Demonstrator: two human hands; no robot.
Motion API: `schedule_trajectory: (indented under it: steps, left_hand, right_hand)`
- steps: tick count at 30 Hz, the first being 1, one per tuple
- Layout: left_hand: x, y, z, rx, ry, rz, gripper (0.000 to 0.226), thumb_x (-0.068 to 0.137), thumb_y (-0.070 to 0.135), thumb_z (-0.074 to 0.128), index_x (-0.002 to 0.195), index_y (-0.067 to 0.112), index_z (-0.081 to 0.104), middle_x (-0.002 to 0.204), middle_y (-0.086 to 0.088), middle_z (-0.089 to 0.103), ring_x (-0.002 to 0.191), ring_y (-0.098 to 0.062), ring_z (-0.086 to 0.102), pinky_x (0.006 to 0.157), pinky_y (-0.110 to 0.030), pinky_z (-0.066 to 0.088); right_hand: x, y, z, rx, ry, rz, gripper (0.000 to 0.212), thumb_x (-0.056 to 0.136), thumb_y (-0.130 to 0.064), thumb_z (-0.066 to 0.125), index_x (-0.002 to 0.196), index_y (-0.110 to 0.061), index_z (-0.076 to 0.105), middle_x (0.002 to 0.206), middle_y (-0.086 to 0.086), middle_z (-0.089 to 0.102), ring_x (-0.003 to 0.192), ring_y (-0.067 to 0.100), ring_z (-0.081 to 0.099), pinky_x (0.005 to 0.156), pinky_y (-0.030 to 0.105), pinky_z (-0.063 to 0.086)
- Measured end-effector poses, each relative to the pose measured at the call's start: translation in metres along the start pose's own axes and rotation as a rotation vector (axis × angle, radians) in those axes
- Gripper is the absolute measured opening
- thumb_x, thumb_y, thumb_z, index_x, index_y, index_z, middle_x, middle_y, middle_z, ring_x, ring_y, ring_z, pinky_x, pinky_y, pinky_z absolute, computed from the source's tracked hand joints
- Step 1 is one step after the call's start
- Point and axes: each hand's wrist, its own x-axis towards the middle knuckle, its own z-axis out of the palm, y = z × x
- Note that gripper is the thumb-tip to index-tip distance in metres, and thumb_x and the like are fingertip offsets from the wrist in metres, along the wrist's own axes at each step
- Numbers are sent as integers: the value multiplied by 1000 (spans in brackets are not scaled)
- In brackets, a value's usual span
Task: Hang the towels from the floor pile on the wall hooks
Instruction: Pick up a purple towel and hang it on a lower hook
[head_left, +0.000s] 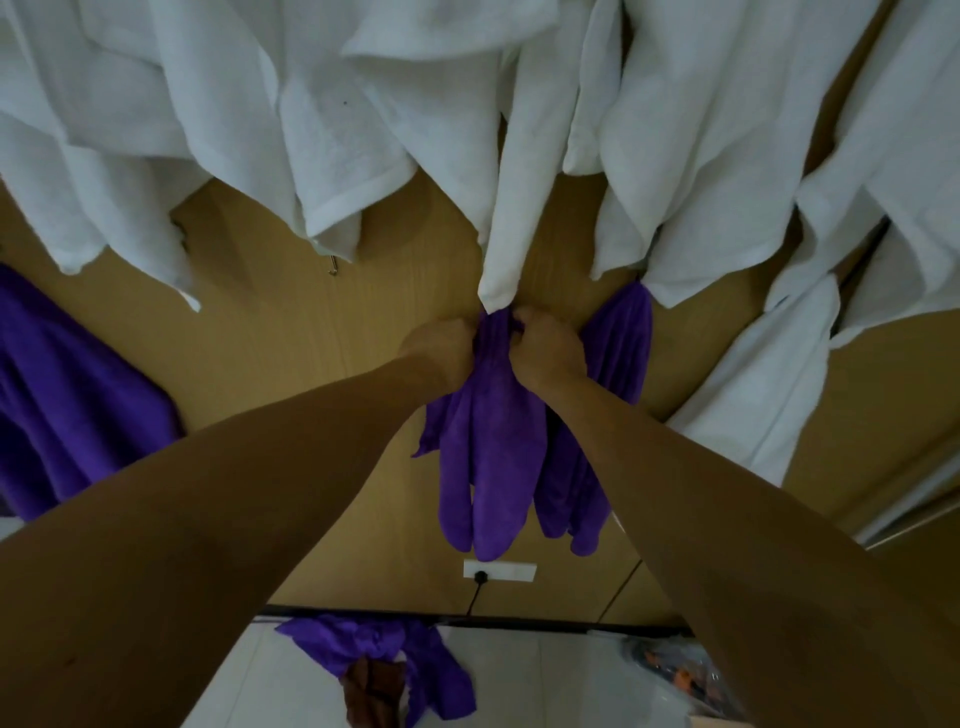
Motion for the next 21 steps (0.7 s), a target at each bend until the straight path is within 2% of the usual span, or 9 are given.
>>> schedule_trajectory:
  steps: [2,3,7,10,13,16,18,20,21]
  left_hand:
    - [-8,-19,11,68,-89,2,29,95,18,44,118,7,58,115,-14,63,102,-29,60,74,-30,42]
    - [-13,-28,14,94,-139,-30,30,93,23,47,117,9,58,117,-13,63,104,-30,60,76,-30,43]
    - [-34,-62,24,203,-260,-157,49,88,40,54,129,13,52,129,-9,57,118,-29,54,97,-38,47]
    - [-51,-76,30,180,-296,-242,58,88,42,57,137,12,46,133,-8,54,121,-27,52,99,-37,45]
    - [-70,-84,34,142,-313,-268,66,89,42,57,144,13,36,139,-10,50,126,-28,48,101,-35,43]
    - [-87,-94,35,123,-279,-292,71,89,44,57,148,17,29,144,-11,43,127,-31,46,100,-40,43]
    - [-99,-102,36,100,-261,-304,72,89,45,57,149,18,26,146,-12,39,129,-32,44,102,-42,43]
    - [-110,-112,39,75,-279,-311,73,90,46,57,149,19,25,149,-12,35,131,-32,41,104,-44,41]
    - [-116,-119,41,68,-298,-316,73,90,46,57,149,19,25,149,-12,34,132,-33,40,105,-44,40]
  right_hand:
    - [-7,11,5,-50,-155,72,23,92,-18,44,70,-19,50,72,-1,53,74,23,55,65,35,46]
    - [-11,17,8,-73,-234,106,27,91,-22,44,65,-21,44,69,-2,50,74,23,55,64,35,46]
    - [-30,30,17,-164,-458,213,18,87,-29,47,74,-17,51,85,7,59,83,27,61,75,39,53]
    - [-45,32,24,-176,-660,230,23,88,-30,55,98,-10,59,103,8,61,96,25,61,84,38,54]
    - [-62,24,33,-162,-780,200,28,87,-39,63,75,-18,48,85,-1,53,83,17,54,61,24,44]
    - [-73,14,44,-139,-764,122,34,85,-46,65,71,-23,44,81,-7,47,90,18,52,74,26,41]
    - [-77,7,54,-97,-753,74,28,87,-45,63,94,-20,55,99,-6,55,104,20,53,86,29,43]
    - [-84,-3,61,-92,-775,55,54,88,-43,62,130,-11,49,129,2,52,120,22,50,99,30,41]
    - [-88,-9,64,-99,-791,46,61,89,-42,62,137,-9,43,136,5,49,123,22,48,101,31,41]
